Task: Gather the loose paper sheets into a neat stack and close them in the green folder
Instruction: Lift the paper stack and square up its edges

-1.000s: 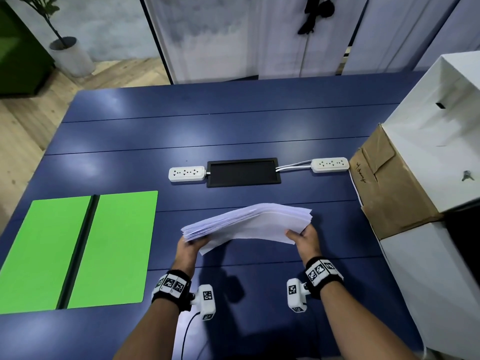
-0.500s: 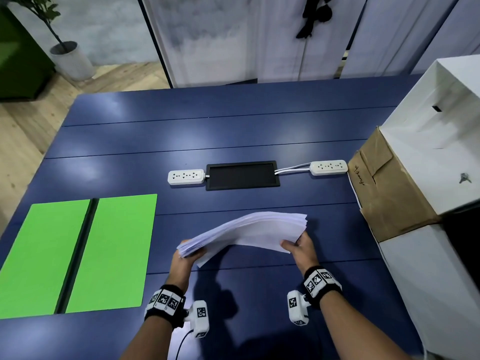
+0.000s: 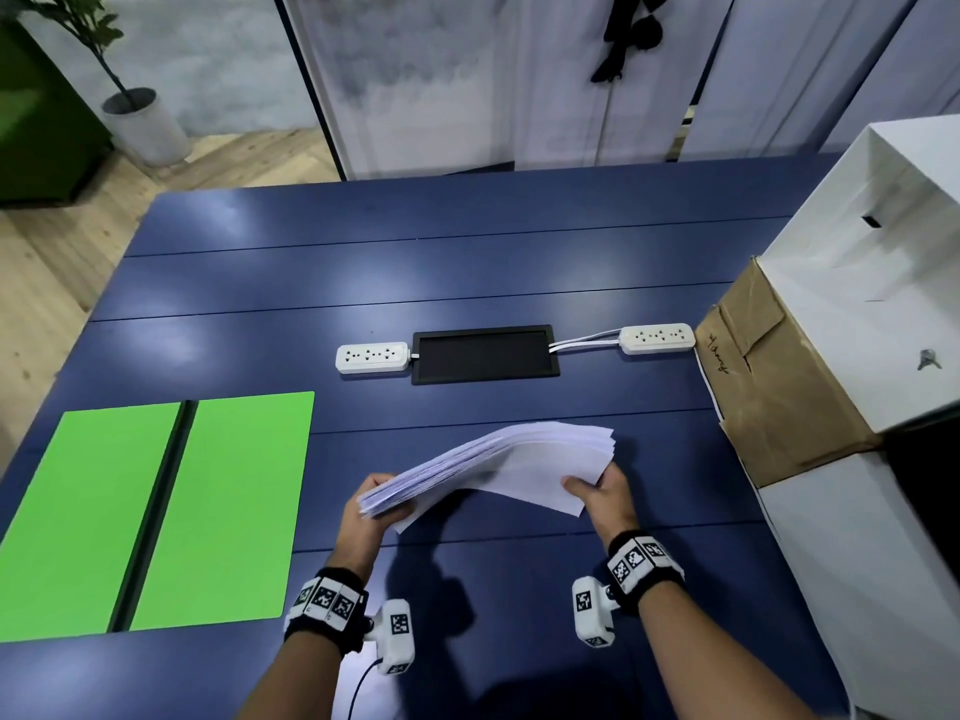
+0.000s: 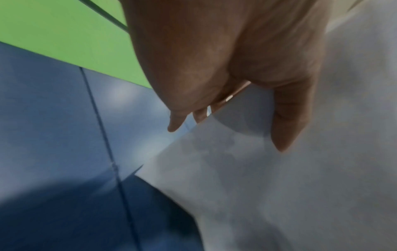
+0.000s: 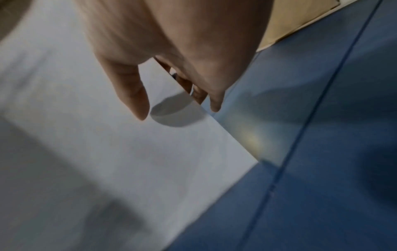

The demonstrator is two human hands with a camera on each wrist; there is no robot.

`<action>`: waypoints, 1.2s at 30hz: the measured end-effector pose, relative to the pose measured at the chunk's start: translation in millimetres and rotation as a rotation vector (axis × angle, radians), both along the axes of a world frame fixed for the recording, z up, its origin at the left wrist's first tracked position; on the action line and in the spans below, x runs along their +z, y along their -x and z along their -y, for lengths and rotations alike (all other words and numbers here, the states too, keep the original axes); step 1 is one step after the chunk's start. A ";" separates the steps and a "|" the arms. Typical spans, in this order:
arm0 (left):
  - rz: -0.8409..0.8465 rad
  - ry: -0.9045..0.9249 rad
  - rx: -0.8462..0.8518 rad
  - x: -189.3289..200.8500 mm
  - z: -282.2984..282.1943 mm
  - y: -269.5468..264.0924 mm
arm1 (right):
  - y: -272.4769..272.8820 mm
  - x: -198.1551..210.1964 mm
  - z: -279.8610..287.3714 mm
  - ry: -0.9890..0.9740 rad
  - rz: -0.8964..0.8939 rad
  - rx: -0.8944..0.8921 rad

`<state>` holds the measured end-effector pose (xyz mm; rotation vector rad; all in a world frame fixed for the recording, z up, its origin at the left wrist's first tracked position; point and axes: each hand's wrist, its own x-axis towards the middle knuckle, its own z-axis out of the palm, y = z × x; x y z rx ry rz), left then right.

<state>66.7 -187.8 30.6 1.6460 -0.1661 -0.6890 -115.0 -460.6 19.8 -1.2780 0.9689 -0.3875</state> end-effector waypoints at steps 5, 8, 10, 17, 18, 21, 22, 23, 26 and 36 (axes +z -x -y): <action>0.013 0.052 -0.040 9.5 1.5 -7.4 | -8.0 23.4 2.7 0.084 0.082 0.033; 0.012 0.076 0.010 7.0 -1.6 -12.2 | -9.6 27.6 5.2 0.076 0.116 0.012; 0.026 0.085 0.015 9.1 -1.5 -11.6 | -10.1 31.8 5.6 0.078 0.133 0.022; 0.088 0.092 0.054 15.6 8.8 -7.4 | -10.8 39.6 1.2 0.112 0.145 0.014; 0.082 0.079 0.052 15.1 9.5 -6.7 | -10.5 41.4 -0.6 0.097 0.142 0.011; 0.043 0.064 0.100 12.3 6.4 -4.3 | -12.3 46.3 -4.2 0.077 0.138 -0.016; 0.023 0.066 0.112 12.4 5.1 -3.1 | -12.9 48.5 -4.9 0.069 0.144 -0.040; 0.006 0.073 0.108 13.7 4.3 -1.6 | -13.8 50.0 -5.4 0.055 0.145 -0.072; 0.009 0.045 0.106 20.7 7.9 6.1 | -17.7 55.1 -10.0 0.014 0.132 -0.143; 0.040 0.041 0.148 16.8 5.2 6.1 | -26.6 58.9 -15.5 0.033 0.146 -0.220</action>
